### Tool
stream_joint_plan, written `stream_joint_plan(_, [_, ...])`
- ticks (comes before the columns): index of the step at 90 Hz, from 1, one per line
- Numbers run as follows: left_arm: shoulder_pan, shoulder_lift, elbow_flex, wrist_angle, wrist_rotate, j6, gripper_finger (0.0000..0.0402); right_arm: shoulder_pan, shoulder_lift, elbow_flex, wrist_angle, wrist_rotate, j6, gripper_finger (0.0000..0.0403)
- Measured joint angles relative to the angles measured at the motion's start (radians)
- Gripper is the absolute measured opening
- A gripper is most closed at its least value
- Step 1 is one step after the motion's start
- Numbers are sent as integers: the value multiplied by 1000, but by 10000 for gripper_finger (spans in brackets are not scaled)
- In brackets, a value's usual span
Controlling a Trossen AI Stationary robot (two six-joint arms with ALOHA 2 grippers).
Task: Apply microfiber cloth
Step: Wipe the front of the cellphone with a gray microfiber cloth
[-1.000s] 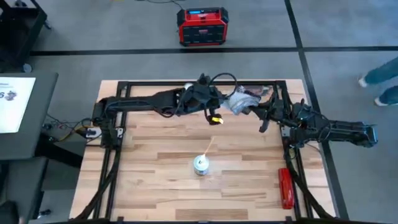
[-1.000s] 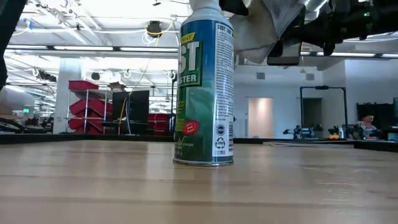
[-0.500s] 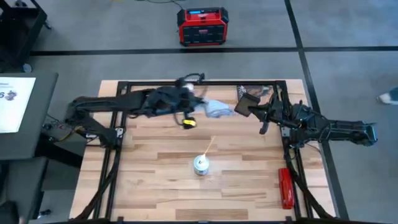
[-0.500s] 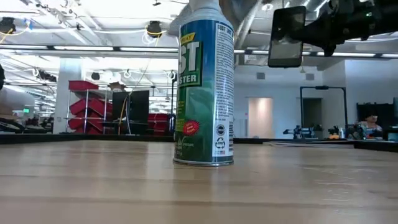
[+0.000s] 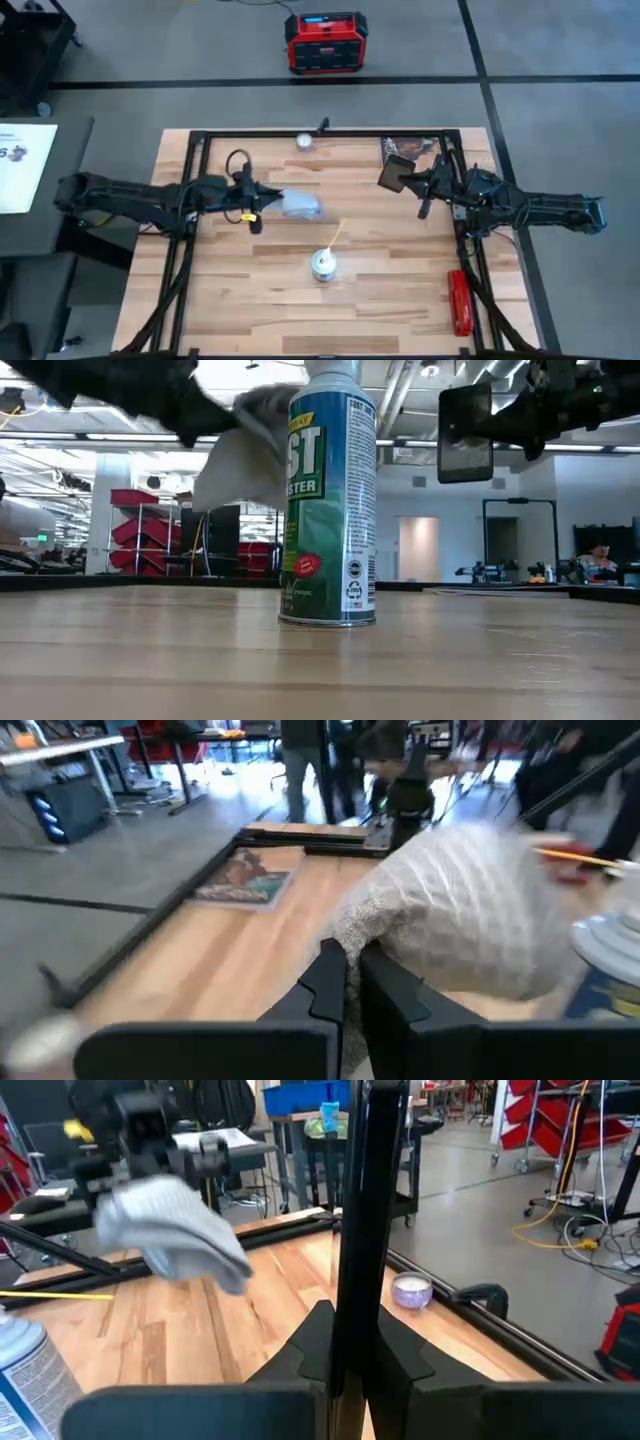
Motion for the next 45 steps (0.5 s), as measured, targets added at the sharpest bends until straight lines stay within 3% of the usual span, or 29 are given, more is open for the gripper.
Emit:
stream_joint_plan(19, [0,-17,-152,174,18,-172,0,-1,0,0,-2,19,11,14])
stream_joint_plan(45, [0,-15,-262,197,-2,-254,0,-1,2,0,-1,23,9,14])
